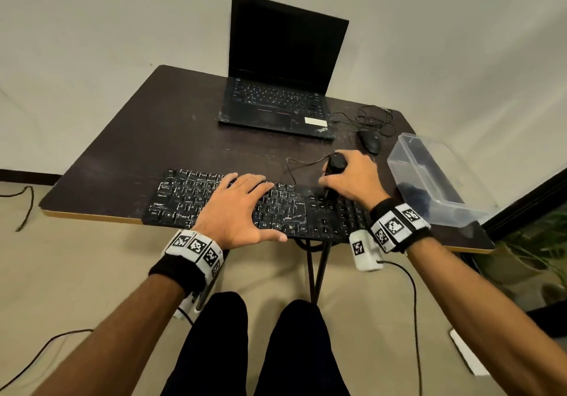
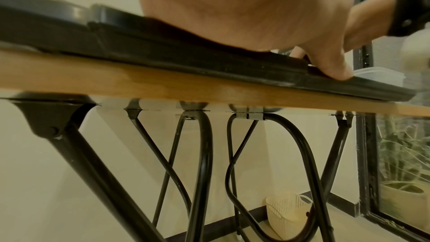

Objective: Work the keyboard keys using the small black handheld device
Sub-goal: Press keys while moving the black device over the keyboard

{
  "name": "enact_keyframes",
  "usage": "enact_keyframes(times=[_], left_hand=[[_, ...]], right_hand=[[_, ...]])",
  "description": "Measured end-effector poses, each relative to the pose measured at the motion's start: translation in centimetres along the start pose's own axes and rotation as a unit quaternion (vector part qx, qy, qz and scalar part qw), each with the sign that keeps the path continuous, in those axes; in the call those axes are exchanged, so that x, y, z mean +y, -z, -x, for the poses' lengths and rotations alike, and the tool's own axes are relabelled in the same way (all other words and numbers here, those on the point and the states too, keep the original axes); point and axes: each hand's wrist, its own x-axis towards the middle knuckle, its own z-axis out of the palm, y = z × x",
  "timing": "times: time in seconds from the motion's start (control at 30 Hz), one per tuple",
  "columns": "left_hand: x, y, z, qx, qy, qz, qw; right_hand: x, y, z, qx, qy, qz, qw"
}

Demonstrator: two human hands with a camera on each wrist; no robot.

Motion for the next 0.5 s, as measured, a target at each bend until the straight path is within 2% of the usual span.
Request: enact_keyframes(times=[0.07, 0.2, 0.33, 0.47, 0.5], left_hand=[[-0.1, -0.1, 0.0, 0.008, -0.001, 0.007, 1.000], [0.0, -0.2, 0.0, 0.008, -0.003, 0.004, 1.000], [-0.1, -0.2, -0.1, 0.011, -0.002, 0.009, 1.000], [0.0, -0.1, 0.0, 0.001, -0.003, 0.003, 1.000], [0.0, -0.1, 0.0, 0.000, -0.003, 0.004, 1.000]], right_hand=[[-1.1, -1.1, 0.3, -0.039, 0.045, 0.002, 0.998], [-1.6, -0.9, -1.2, -0.006, 0.001, -0.019, 1.000], [-2.1, -1.4, -0.1, -0.054, 0.058, -0.015, 0.997], [-2.3, -1.2, -1.1, 0.005, 0.021, -0.025, 0.999], [-2.4, -1.2, -1.0, -0.001, 0.024, -0.029, 0.999]])
